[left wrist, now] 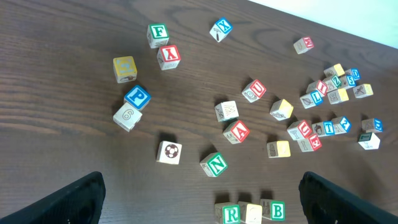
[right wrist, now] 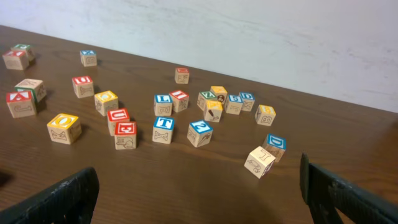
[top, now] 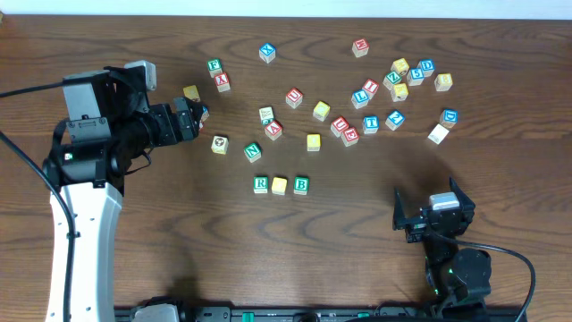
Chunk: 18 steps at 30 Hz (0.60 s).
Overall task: Spell out ROBOT
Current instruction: 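Move the left gripper back to the upper left of the table, then move the right gripper over the second yellow O block in the pile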
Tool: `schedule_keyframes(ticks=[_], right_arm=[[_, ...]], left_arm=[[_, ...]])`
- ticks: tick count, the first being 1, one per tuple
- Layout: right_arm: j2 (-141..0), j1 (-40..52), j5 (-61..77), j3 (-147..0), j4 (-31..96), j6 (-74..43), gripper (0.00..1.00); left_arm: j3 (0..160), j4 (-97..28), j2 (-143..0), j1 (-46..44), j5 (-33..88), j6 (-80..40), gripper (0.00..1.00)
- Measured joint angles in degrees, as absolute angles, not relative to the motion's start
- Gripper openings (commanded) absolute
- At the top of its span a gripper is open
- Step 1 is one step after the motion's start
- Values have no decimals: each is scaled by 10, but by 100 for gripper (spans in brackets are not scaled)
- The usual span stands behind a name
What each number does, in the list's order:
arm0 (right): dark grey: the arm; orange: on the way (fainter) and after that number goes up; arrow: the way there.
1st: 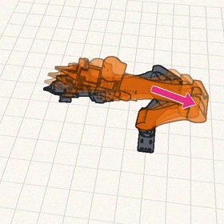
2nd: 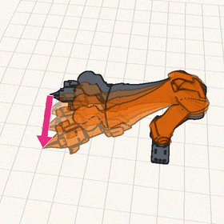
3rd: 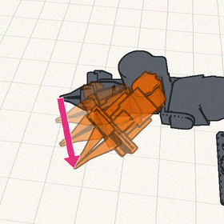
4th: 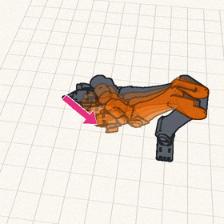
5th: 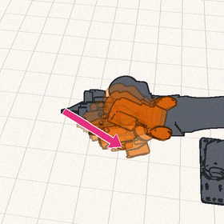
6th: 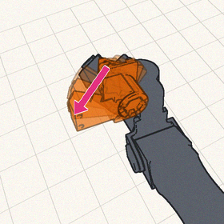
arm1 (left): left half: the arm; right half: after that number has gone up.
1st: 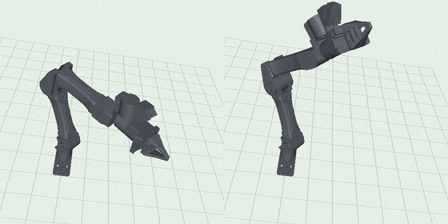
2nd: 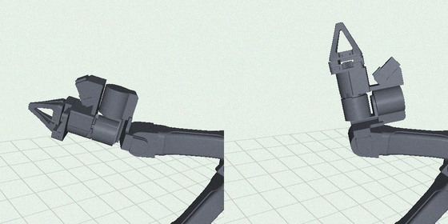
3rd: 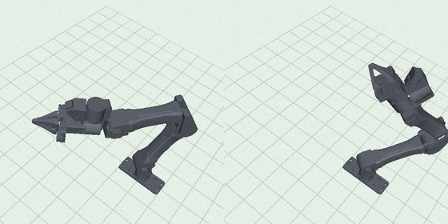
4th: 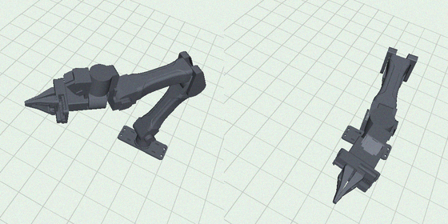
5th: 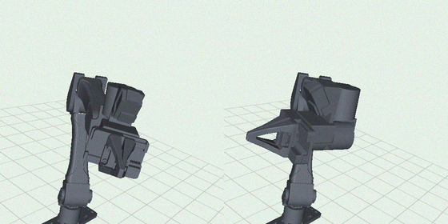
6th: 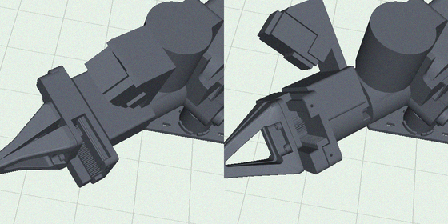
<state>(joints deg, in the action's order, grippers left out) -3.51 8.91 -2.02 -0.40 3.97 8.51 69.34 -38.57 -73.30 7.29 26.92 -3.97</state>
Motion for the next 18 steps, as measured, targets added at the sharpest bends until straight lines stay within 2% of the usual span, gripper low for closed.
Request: schedule_keyframes(ticks=[8,14,18], right_arm=[[-35,89,27,-4,38,61,99],[-37,89,59,-4,21,-115,99],[-43,89,101,-7,26,-178,99]], left_arm=[[693,-386,-733,73,269,-37,98],[693,-386,-733,73,269,-35,98],[693,-386,-733,73,269,-32,98]])
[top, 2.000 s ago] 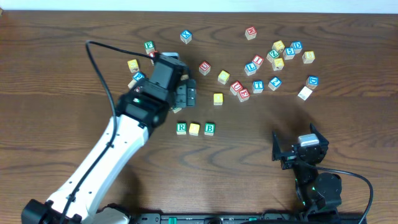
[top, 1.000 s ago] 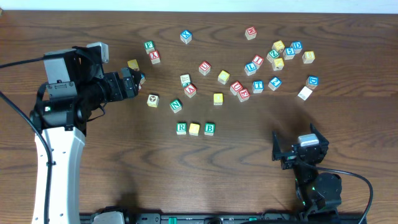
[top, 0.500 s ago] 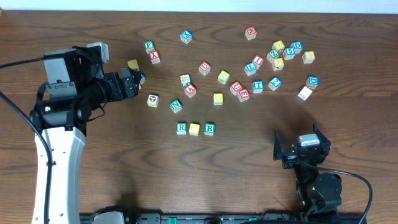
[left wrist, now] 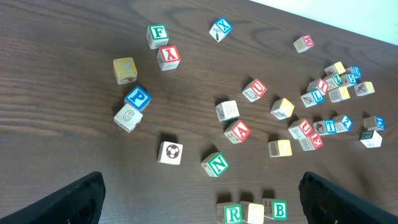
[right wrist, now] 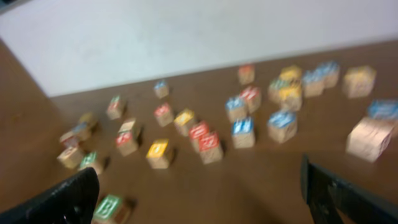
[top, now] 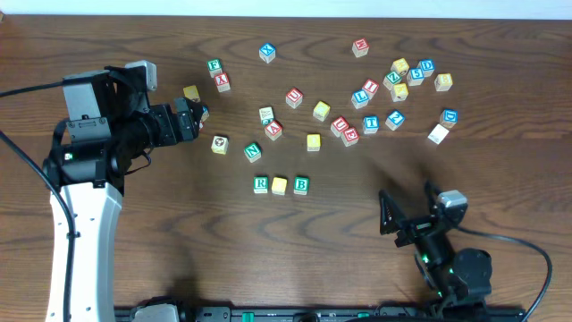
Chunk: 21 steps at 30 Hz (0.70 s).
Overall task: Spell out ROBOT
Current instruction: 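Move the right gripper over the second yellow O block in the pile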
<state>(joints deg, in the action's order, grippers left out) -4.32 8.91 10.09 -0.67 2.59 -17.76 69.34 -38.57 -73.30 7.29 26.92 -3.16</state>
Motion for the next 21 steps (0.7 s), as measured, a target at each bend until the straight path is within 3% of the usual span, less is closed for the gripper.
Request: schedule_keyframes(ticks=[6,15,18,21], right_arm=[[-189,89,126,-144,157,-171,99],[-612,129,130,-598,454,-63,99],[-728,150,143,-697,500,-51,99],[-823,158,181,-745,469,-50,99]], left_arm=[[694,-385,-734,73,271,-31,98],[694,-386,-734,73,271,-31,98],[694,-387,-734,73,271,-31,98],[694,-386,-734,73,271,-31,98]])
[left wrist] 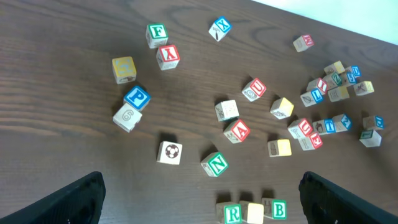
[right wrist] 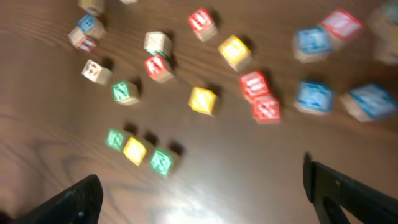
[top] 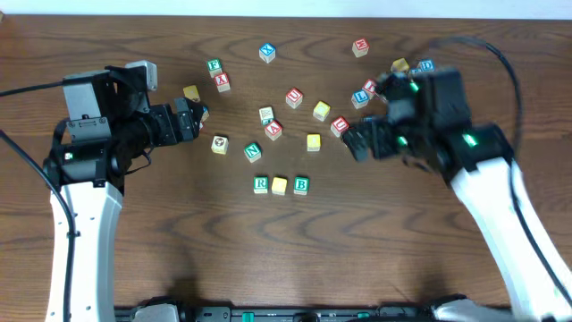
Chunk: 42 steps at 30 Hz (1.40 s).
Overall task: Spell out ROBOT
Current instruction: 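Move the right gripper over the second yellow O block in the pile, then lower the right gripper around the yellow O block and close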
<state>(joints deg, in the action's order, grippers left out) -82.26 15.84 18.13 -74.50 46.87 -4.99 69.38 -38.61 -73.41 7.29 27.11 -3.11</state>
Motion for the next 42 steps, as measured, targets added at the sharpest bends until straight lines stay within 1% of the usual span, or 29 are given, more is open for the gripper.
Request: schedule_keyframes(ticks=[1,3,4,6,7,9,10,12,14,16,17,18,23,27,34,42], right_arm=[[-846,159,195,-749,454,-52,96],[-890,160,225,-750,432,-61,84],[-913,161,236,-750,430,-65,82],[-945,168,235,-750,429,-87,88],[-959,175,225,-752,430,-98,87],[-990,206,190,-760,438,-126,86],[-1000,220,173,-766,443,-136,90],[-1023,256,136,-785,455,-158,89],[-1039,283,103,-804,466,-177,87],[-1057,309,69,-823,470,-197,80],[-1063,319,56,-830,470,-207,73],[-1069,329,36,-835,470,-223,69],[-1089,341,-55,-837,477,-305,71],[-1103,340,-96,-837,470,-337,72],[-1129,340,-121,-838,436,-359,70],[-1161,341,-112,-838,396,-362,69]], left_arm=[[694,-387,-734,73,271,-31,98],[694,-386,-734,73,271,-31,98],[694,-386,-734,73,271,-31,98],[694,-386,-734,73,271,-31,98],[694,-386,-734,73,271,-31,98],[694,-386,-734,73,271,-31,98],[694,-386,-734,73,271,-31,98],[694,-386,-734,73,271,-31,98],[694,-386,-734,73,271,-31,98],[694,-386,-734,73,271,-31,98],[694,-386,-734,73,271,-31,98],[694,-386,-734,73,271,-31,98],[694,-386,-734,73,271,-31,98],[694,-386,-734,73,271,-31,98],[694,-386,-734,73,271,-31,98],[694,-386,-734,73,271,-31,98]])
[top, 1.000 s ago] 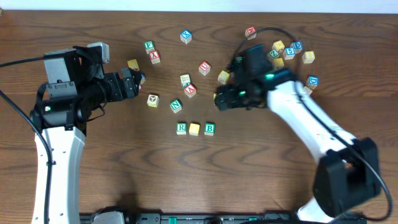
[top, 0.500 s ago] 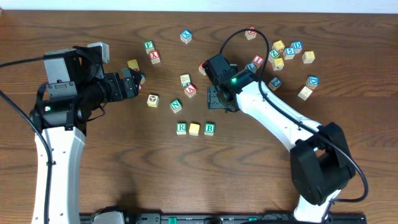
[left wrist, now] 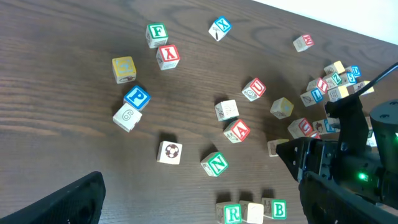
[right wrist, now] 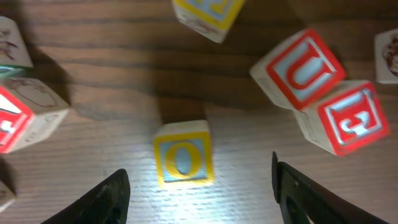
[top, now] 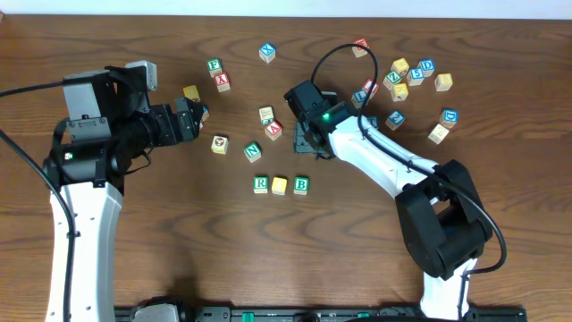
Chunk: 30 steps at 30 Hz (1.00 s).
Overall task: Spell out ROBOT
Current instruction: 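Lower the right gripper around the yellow O block and close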
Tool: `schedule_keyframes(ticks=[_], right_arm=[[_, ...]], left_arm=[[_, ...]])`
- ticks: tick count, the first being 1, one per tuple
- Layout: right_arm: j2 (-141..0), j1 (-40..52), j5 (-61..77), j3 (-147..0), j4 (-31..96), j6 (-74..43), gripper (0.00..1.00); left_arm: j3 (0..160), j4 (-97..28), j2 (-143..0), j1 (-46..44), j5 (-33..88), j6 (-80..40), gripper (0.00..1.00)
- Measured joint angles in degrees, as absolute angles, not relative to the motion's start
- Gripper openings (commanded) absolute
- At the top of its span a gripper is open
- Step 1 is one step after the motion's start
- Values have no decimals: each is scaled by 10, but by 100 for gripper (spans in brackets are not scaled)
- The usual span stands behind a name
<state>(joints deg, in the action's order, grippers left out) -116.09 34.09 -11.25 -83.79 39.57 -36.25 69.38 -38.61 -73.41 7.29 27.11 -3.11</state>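
A row of three blocks lies mid-table: green R (top: pixel 260 184), a yellow-topped block (top: pixel 280 185) and green B (top: pixel 301 185). My right gripper (top: pixel 310 136) hangs open low over a yellow O block (right wrist: pixel 183 154), which lies on the wood between the open fingers (right wrist: pixel 106 199), untouched. The right gripper (right wrist: pixel 198 173) has a red U (right wrist: pixel 297 67) and a red E (right wrist: pixel 343 118) just beyond it to the right. My left gripper (top: pixel 189 120) stays open at the left, high above the table, with nothing in it.
Loose letter blocks lie scattered: green F (top: pixel 214 65), red X (top: pixel 222 82), blue P (left wrist: pixel 137 98), green N (top: pixel 253 152), red A (top: pixel 273 131). A thick cluster (top: pixel 411 76) sits far right. The right arm (top: pixel 375 161) crosses the table's middle.
My right gripper has gone left and down from above the red U and E blocks to just over the yellow O block, which now fills its view. The left arm has not moved.
My right arm was folded at the near right edge, looking across the table at the blocks. Then it had turned there, then it was stretched out over the right-hand blocks, and now it is low over the O. The R, yellow, B row stayed put.
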Motion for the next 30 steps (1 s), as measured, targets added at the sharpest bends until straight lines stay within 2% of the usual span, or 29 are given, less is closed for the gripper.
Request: schedule_keyframes(ticks=[30], right_arm=[[-1191,358,-117,-839,348,-333,64]], left_arm=[[694,-386,-734,73,271,-31,98]])
